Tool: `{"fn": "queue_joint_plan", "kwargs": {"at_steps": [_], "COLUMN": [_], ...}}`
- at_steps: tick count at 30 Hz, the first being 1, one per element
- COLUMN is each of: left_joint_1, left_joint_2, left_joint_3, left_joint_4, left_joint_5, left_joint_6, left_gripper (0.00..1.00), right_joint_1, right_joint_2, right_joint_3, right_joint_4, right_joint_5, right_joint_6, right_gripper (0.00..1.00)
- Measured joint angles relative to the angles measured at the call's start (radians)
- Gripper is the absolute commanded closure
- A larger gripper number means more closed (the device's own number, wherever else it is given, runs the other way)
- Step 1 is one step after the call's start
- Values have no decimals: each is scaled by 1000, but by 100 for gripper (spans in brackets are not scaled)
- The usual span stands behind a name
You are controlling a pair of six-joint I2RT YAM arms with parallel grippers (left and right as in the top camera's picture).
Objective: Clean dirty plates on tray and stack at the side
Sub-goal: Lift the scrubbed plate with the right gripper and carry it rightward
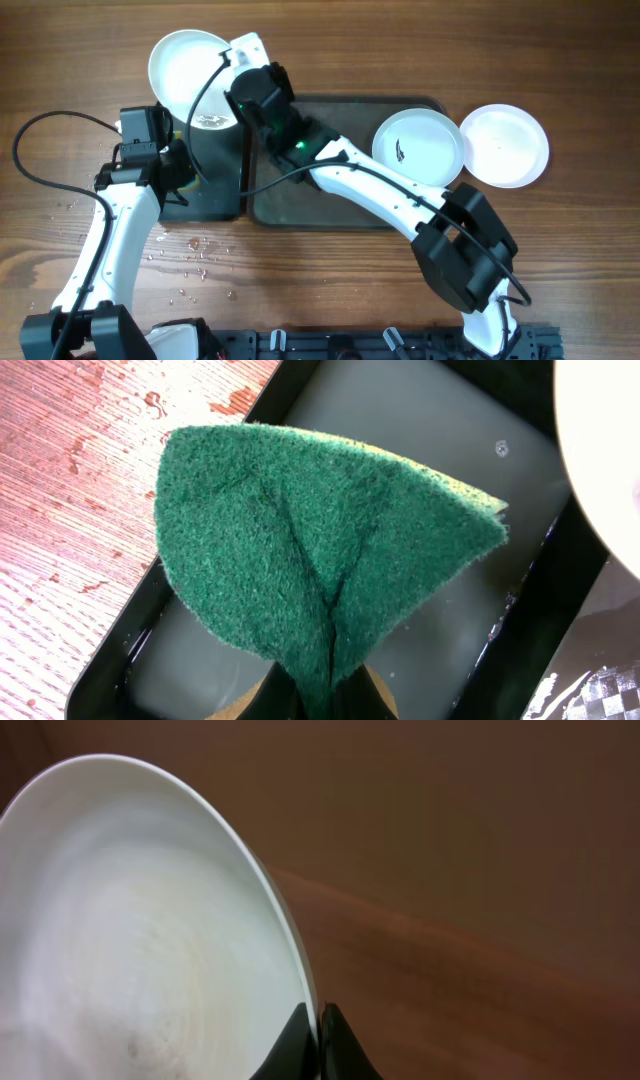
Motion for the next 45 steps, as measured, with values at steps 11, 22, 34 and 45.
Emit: {"fn": "queue_joint_plan", "kwargs": {"at_steps": [11,22,34,45], "left_joint_1": [0,0,0,0], "left_joint_2": [0,0,0,0], "left_joint_3": [0,0,0,0], "left_joint_4": [0,1,0,1], "left_joint_5": [0,0,0,0], "left_joint_6": [0,0,0,0], "left_gripper": [96,96,96,96], "right_joint_1": [83,99,93,-127], "right_joint_2": [0,0,0,2], "right_joint_3": [0,0,1,14], "right_joint_4": [348,569,521,-291], "right_joint_5": [159,178,235,-106], "right_joint_6": [-611,-939,-770,216], "right_gripper": [96,96,96,96]}}
